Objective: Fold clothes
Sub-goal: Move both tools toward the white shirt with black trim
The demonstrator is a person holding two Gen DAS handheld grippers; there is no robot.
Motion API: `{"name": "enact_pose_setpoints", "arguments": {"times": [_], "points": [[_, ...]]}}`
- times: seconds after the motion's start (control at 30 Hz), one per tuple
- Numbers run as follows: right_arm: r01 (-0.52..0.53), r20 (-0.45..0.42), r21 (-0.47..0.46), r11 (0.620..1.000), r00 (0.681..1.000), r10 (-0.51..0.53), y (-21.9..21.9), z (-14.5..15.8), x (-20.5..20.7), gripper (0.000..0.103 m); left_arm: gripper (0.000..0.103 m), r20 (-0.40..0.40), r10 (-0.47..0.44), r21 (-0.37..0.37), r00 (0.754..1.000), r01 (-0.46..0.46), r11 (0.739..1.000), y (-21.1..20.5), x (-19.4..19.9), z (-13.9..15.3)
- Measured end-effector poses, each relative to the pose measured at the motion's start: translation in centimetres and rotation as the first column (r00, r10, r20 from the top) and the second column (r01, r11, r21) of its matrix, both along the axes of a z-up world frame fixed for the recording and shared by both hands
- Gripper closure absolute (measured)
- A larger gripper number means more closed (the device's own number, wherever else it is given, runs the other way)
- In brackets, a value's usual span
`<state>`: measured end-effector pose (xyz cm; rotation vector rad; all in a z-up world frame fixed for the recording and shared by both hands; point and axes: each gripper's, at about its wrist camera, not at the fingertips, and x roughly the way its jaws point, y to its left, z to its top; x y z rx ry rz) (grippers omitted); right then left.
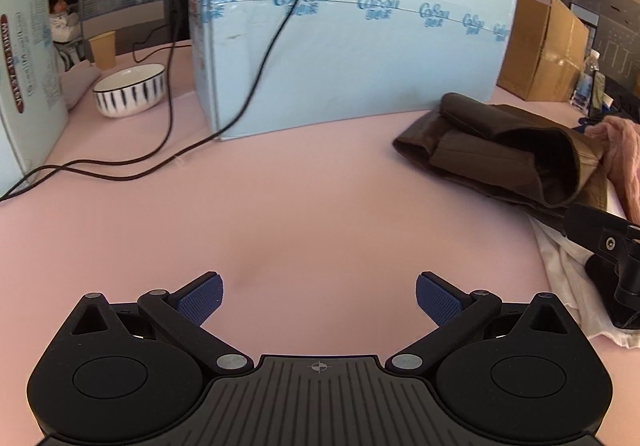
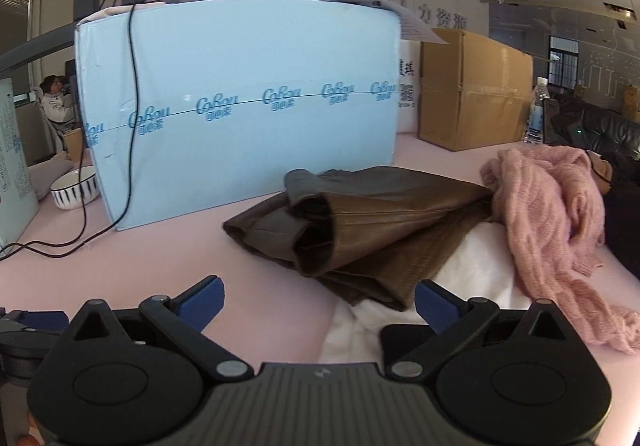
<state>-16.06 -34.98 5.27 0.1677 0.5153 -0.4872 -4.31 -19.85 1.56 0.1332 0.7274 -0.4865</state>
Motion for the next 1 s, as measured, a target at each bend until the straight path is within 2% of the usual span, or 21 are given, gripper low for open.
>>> {"name": "enact_pose_setpoints", "arguments": {"times": [0.27, 0.4, 0.47, 0.53, 0.57, 0.6, 0.67, 0.83, 1.0], "points": [[0.201, 0.002, 0.131, 0.971, 0.979, -0.203, -7.3, -0.9, -6.8, 0.0, 0.0, -0.018, -0.129, 0.03, 0.991, 0.13, 0.991, -5.1, -1.8, -0.3], [0.241, 0.0, 0.2, 0.95, 0.969, -0.246, -9.2, -1.8, -9.6, 0.0, 0.0, -0.059, -0.208, 0.022, 0.976, 0.209, 0.978, -7.2, -2.7, -0.7], [0.265, -0.025, 0.244, 0.933, 0.963, -0.267, -10.1, -2.5, -10.6, 0.0, 0.0, -0.056, -0.226, 0.035, 0.972, 0.228, 0.973, -8.2, -3.3, -0.8], [0.292, -0.051, 0.323, 0.9, 0.955, -0.292, -11.1, -3.7, -11.6, 0.0, 0.0, -0.052, -0.253, 0.049, 0.966, 0.256, 0.965, -9.5, -3.9, -1.0], [0.294, -0.051, 0.371, 0.881, 0.954, -0.297, -11.4, -4.3, -11.7, 0.0, 0.0, -0.048, -0.261, 0.051, 0.964, 0.264, 0.963, -9.8, -4.1, -1.0], [0.292, -0.041, 0.379, 0.878, 0.953, -0.299, -11.5, -4.6, -11.7, 0.0, 0.0, -0.046, -0.277, 0.057, 0.96, 0.279, 0.959, -10.4, -4.4, -1.1], [0.289, -0.017, 0.366, 0.885, 0.952, -0.304, -11.3, -5.0, -11.8, 0.0, 0.0, -0.034, -0.287, 0.069, 0.957, 0.289, 0.955, -11.2, -4.8, -1.1], [0.276, 0.002, 0.395, 0.876, 0.953, -0.302, -11.5, -5.4, -10.2, 0.0, 0.0, -0.09, -0.264, 0.052, 0.96, 0.269, 0.962, -12.9, -4.2, -0.9], [0.24, 0.05, 0.489, 0.838, 0.952, -0.302, -13.1, -5.4, -10.2, 0.0, 0.001, -0.1, -0.301, 0.014, 0.948, 0.304, 0.953, -13.1, -4.2, -0.8]]}}
